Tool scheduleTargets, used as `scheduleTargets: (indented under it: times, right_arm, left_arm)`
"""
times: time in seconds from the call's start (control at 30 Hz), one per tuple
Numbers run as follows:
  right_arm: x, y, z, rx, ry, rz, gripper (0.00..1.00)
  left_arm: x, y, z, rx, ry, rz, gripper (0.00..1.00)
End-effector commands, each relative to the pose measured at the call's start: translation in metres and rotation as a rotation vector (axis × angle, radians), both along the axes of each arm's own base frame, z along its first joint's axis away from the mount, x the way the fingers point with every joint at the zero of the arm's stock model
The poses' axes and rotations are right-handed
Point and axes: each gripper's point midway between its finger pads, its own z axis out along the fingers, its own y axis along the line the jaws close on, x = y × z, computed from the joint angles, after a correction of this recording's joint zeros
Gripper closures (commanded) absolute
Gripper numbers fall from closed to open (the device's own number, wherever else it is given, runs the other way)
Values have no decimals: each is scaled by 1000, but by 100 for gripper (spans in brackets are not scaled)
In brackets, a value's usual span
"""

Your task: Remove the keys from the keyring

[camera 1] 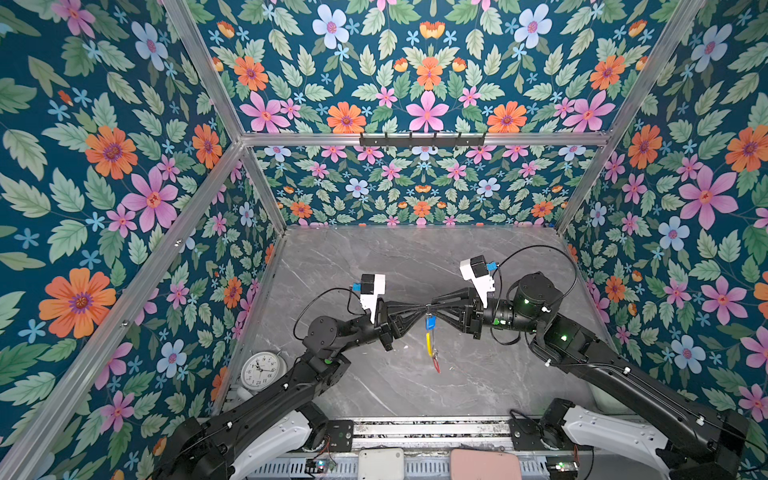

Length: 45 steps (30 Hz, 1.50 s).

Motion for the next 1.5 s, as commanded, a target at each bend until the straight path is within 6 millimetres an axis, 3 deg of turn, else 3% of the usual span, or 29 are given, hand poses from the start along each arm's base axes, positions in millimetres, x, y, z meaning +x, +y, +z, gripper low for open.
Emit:
scheduleTargets:
  times: [0.0,0.13,0.3,0.37,0.5,0.63,0.97,1.27,1.47]
  right_arm:
    - [-2,1,10,36,-20,12,77]
    - [-1,1,8,33,-16,12,84]
    - [-1,1,7,28,-15,10,100]
    - [0,0,6,20,-15,1,100]
    - [0,-4,1,-15,-17,-15,100]
    - [-2,-11,-4,-74,-28,-15,100]
    - [-11,-31,-12,-189,-26,79,100]
    - [-18,-29,-18,-255,-13,152,100]
    - [-18,-27,-17,-254,-16,157,100]
  left_arm:
    - [-3,5,10,-37,-49,14,100]
    - [-2,5,10,-38,-48,19,100]
    - [-1,4,10,-37,-41,15,100]
    - [-2,3,10,-34,-40,11,99]
    - [-2,2,8,-12,-30,8,76]
    - [-5,3,4,17,-15,-3,68]
    - [-10,-14,-7,138,56,-148,64]
    - [-11,-27,-12,226,101,-230,65]
    - [-8,-30,-19,256,117,-232,72]
